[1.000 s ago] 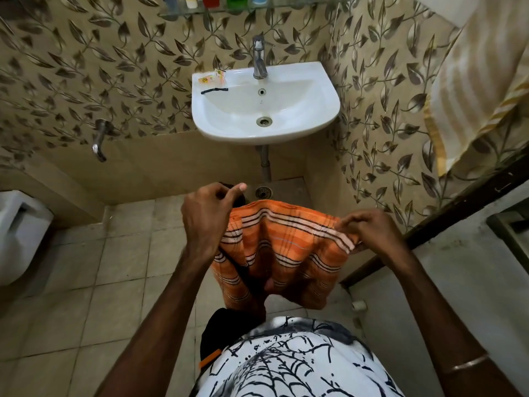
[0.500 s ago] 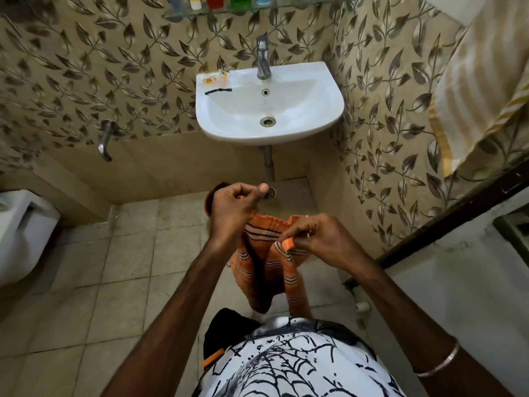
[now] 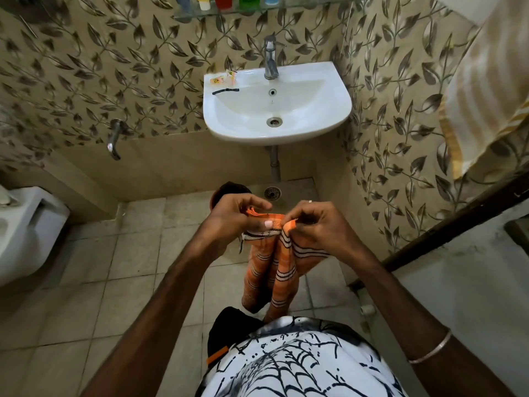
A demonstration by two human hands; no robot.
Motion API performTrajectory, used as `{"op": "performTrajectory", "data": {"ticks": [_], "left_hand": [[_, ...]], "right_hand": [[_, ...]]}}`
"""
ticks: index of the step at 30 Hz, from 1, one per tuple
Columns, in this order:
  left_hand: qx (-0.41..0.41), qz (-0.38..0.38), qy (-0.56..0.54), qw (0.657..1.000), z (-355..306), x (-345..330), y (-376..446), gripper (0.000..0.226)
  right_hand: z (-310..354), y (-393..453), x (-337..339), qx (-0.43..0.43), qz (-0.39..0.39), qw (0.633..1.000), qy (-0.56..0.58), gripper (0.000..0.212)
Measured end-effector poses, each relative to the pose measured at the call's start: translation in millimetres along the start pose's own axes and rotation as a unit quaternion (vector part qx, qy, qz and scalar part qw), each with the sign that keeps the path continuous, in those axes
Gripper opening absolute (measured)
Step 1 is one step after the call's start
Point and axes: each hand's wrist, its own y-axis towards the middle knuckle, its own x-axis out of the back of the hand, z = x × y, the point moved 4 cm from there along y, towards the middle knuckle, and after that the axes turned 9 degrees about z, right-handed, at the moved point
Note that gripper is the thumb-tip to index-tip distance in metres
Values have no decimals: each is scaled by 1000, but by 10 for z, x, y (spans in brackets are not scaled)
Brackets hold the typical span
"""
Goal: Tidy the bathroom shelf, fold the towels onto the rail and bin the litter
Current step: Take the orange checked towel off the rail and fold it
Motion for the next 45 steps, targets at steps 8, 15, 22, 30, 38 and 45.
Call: {"op": "performTrajectory", "data": {"ticks": [8, 15, 22, 30, 38, 45], "left_hand": [[-44, -62, 10, 997, -19, 18, -42, 7], [-94, -158, -49, 982, 3, -99, 28, 9], [-119, -59, -44, 990, 27, -221, 32, 14], [-135, 2, -56, 989, 26, -228, -42, 29], [-167, 23, 59, 984, 38, -236, -80, 32], [-208, 12, 80, 975, 26, -206, -79, 22]], "right_hand": [[-23, -70, 28, 45, -36, 995, -82, 9], [14, -112, 17, 54, -59, 996, -41, 11], [68, -52, -18, 78, -60, 994, -44, 14], [65, -22, -57, 88, -83, 992, -32, 14], [15, -2, -92, 67, -89, 994, 1, 26], [-15, 7, -103, 71, -4, 997, 38, 32]]}}
